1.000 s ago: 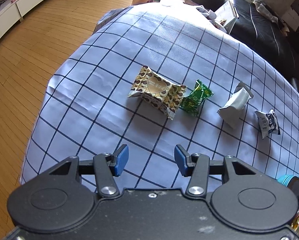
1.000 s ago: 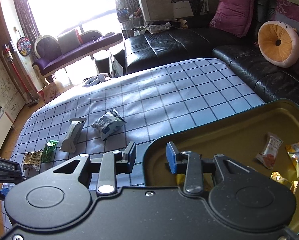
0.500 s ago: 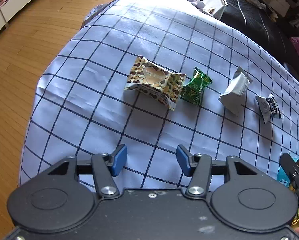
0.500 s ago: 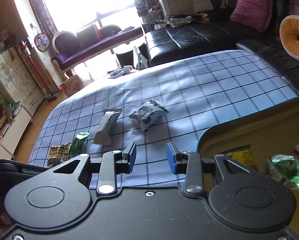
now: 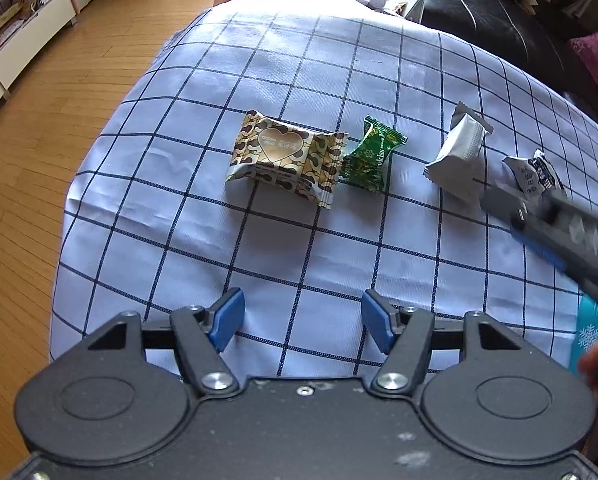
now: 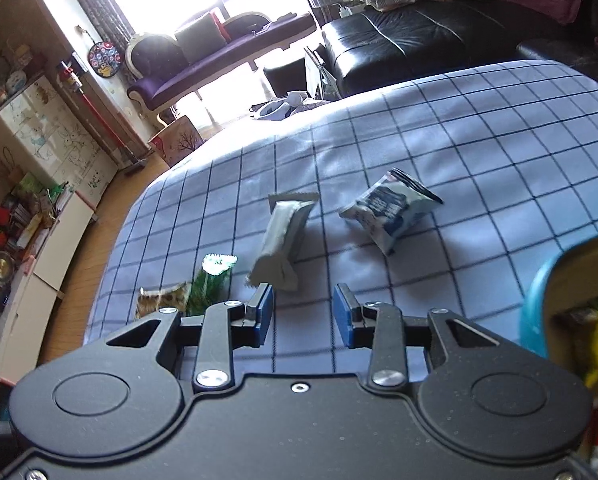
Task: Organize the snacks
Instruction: 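Grasp the silver-grey bar packet with the right tool, then grasp the brown heart-print packet with the left tool while the right tool holds the grey bar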
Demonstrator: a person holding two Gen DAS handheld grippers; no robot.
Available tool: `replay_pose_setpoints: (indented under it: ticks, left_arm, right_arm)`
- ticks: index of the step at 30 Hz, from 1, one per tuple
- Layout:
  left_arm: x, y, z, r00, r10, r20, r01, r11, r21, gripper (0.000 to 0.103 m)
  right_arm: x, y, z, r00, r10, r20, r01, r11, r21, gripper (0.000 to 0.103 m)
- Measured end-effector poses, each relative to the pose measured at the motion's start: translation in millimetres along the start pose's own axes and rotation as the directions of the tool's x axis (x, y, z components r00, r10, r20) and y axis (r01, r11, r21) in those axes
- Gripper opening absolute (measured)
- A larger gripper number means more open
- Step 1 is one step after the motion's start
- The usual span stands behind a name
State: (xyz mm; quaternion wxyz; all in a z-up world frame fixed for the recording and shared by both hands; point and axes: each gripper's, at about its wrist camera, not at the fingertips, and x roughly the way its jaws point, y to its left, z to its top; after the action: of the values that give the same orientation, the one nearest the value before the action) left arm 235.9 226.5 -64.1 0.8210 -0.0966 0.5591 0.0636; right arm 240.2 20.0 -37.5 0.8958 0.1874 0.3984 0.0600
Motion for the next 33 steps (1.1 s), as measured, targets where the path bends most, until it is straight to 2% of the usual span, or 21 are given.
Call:
replay_pose_setpoints:
  ticks: [7, 13, 17, 20, 23, 25, 27, 30, 33]
  left_arm:
    - [0.1, 4.3, 1.2, 1.000, -0.015, -0.002, 0.015, 1.000, -0.013, 0.067]
    - [-1.0, 8.3, 2.3, 0.999, -0.035, -0.005, 0.035, 0.999, -0.029, 0.067]
    - [-3.7, 13.8, 3.2, 0.999, -0.049, 0.006, 0.049, 0.998, -0.036, 0.064]
    - [-10.3, 23.6, 5.1, 0.998, -0.032, 0.057, 0.036, 0.996, -0.080, 0.062]
    - [-16.0, 34.1, 7.7, 0.995, -0.009, 0.103, 0.022, 0.992, -0.123, 0.062]
    - [-17.8, 40.8, 10.6, 0.994, -0.033, 0.108, 0.049, 0.987, -0.154, 0.062]
    - [-18.3, 46.5, 12.7, 0.991, -0.072, 0.111, 0.092, 0.979, -0.184, 0.062]
    - [-19.2, 48.7, 14.3, 0.989, -0.100, 0.113, 0.120, 0.973, -0.195, 0.062]
    - [-23.6, 47.3, 14.8, 0.987, -0.073, 0.140, 0.098, 0.979, -0.180, 0.062]
  right_arm:
    - [31.3, 14.1, 27.1, 1.000, -0.026, -0.015, 0.026, 1.000, -0.004, 0.047]
    - [49.7, 21.2, 24.1, 0.995, -0.088, -0.038, 0.085, 0.994, -0.074, 0.047]
    - [47.2, 26.1, 18.8, 0.995, -0.102, -0.006, 0.101, 0.988, -0.115, 0.047]
    - [44.0, 25.7, 12.2, 0.995, -0.096, 0.016, 0.098, 0.985, -0.140, 0.046]
    - [39.5, 28.1, 5.7, 0.994, -0.106, 0.033, 0.111, 0.975, -0.194, 0.037]
    - [34.6, 26.8, -0.5, 0.993, -0.110, 0.037, 0.116, 0.972, -0.205, 0.030]
    - [30.2, 24.7, -3.8, 0.993, -0.113, 0.045, 0.121, 0.968, -0.219, 0.029]
    - [20.1, 22.4, -12.5, 0.992, -0.118, 0.031, 0.122, 0.966, -0.228, 0.029]
    - [10.6, 19.6, -19.1, 0.993, -0.115, 0.003, 0.113, 0.969, -0.220, 0.029]
